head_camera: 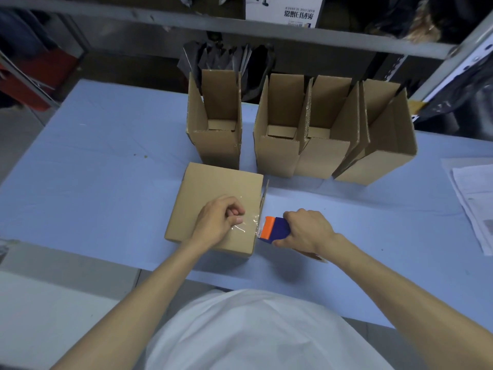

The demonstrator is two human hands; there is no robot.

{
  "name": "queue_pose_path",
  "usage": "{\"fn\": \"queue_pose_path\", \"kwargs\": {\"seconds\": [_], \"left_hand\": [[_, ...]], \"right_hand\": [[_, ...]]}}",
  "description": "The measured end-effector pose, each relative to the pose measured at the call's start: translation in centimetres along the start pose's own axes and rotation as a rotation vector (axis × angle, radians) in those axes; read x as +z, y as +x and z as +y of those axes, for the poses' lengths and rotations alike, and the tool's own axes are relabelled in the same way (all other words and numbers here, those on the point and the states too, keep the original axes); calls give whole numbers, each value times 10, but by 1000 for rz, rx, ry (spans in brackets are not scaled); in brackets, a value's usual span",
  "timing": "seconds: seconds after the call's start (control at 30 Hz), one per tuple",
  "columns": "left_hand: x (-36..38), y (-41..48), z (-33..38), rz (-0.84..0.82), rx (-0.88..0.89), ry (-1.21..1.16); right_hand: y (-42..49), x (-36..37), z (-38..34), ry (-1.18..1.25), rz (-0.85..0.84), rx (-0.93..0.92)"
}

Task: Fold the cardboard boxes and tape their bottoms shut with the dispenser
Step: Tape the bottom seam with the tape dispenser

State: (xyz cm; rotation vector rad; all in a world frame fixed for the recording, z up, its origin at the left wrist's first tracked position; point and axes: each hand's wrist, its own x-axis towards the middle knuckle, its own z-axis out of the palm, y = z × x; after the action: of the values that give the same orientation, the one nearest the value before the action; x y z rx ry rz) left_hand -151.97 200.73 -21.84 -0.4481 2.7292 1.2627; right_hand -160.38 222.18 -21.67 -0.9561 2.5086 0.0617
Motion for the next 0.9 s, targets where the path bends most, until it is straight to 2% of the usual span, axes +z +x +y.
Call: {"fn": "queue_pose_path", "kwargs": {"seconds": [0.13, 0.23, 0.33, 0.5, 0.6, 0.67, 0.7, 0.73, 0.8, 0.83, 0.9], "left_hand": [[0, -1, -3, -3, 26, 5], [-1, -1, -7, 11, 56, -35], [-1, -2, -6, 20, 103, 1], [10, -9, 6, -128, 386, 406], [21, -8, 14, -220, 453, 621], [26, -7, 22, -283, 433, 794], [28, -5, 24, -272, 388, 752], [26, -4, 28, -208, 295, 590], [17, -1, 37, -46, -33, -10], [11, 0, 43, -36, -176, -331], [1, 1, 52, -160, -308, -727]], "right_hand": [[13, -11, -19, -145, 60, -23], [12, -14, -18, -287, 6, -80], [0, -12, -2, -195, 24, -4], [-12, -27, 18, -72, 157, 129], [-18, -33, 25, 9, 204, 127], [-24, -34, 28, 122, 248, 120], [-27, -35, 29, 191, 285, 115], [-31, -36, 30, 256, 330, 105], [-38, -37, 30, 364, 426, 56], [-41, -38, 28, 395, 469, 21], [-44, -41, 24, 422, 516, -50]]}}
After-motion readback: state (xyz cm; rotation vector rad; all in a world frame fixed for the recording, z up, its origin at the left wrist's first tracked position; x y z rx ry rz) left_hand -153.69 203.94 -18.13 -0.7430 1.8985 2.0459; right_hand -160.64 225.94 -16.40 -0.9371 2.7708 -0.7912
